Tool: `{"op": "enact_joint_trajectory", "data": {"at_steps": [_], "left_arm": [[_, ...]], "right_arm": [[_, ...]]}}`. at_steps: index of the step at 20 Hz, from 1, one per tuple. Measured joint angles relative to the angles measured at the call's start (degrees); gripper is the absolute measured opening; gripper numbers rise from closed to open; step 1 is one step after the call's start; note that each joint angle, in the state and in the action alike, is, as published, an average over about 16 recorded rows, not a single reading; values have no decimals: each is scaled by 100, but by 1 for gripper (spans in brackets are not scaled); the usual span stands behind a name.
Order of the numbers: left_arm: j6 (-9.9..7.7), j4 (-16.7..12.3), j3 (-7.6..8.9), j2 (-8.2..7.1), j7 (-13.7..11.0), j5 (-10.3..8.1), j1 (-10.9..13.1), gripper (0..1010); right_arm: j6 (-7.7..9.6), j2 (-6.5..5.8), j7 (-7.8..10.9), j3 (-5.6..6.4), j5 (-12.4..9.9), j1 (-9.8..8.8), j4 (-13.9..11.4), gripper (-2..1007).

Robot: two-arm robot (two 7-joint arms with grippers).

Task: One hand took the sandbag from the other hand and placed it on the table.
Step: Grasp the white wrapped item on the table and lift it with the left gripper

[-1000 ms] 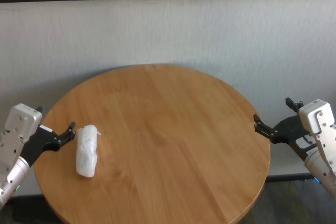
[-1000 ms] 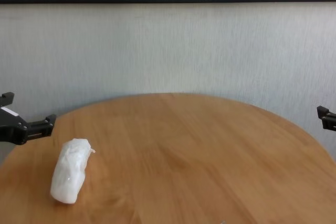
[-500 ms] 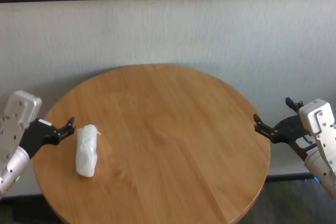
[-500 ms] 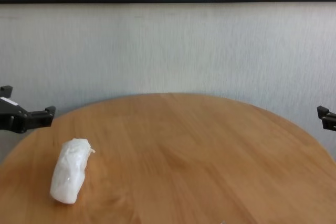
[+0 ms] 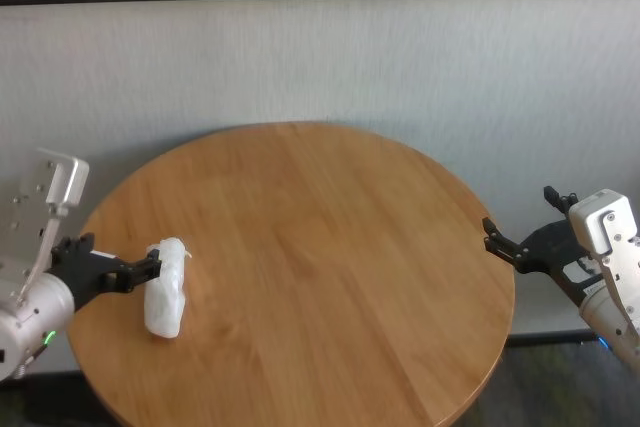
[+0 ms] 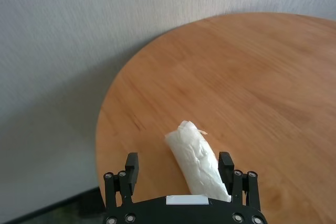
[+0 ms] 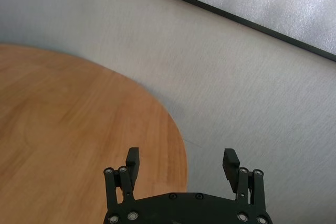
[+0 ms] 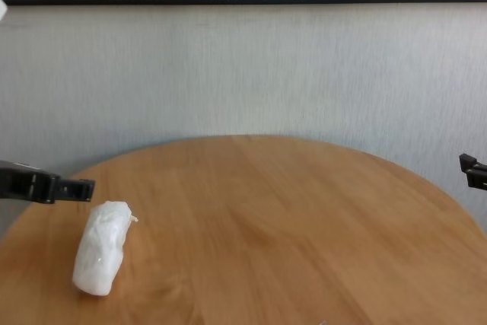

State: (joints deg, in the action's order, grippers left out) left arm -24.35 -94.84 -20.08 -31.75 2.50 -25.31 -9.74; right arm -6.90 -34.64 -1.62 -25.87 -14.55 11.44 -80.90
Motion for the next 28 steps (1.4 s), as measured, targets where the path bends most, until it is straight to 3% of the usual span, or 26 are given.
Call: {"op": "enact_joint_trajectory", "data": {"at_steps": [5, 9, 14, 28], "left_arm": [[-796, -289, 43, 245, 194, -163, -1, 1001], [-1127, -390, -5, 411, 322, -130, -18, 1001], [-1356, -380, -74, 570, 445, -21, -28, 1001], [-1664, -56, -39, 875, 586, 200, -84, 1001]], "right_arm": [[0, 0, 0, 0, 0, 0, 0, 1002], [0, 0, 0, 0, 0, 0, 0, 1002], [0, 0, 0, 0, 0, 0, 0, 1002], [0, 0, 0, 0, 0, 0, 0, 1002]]}}
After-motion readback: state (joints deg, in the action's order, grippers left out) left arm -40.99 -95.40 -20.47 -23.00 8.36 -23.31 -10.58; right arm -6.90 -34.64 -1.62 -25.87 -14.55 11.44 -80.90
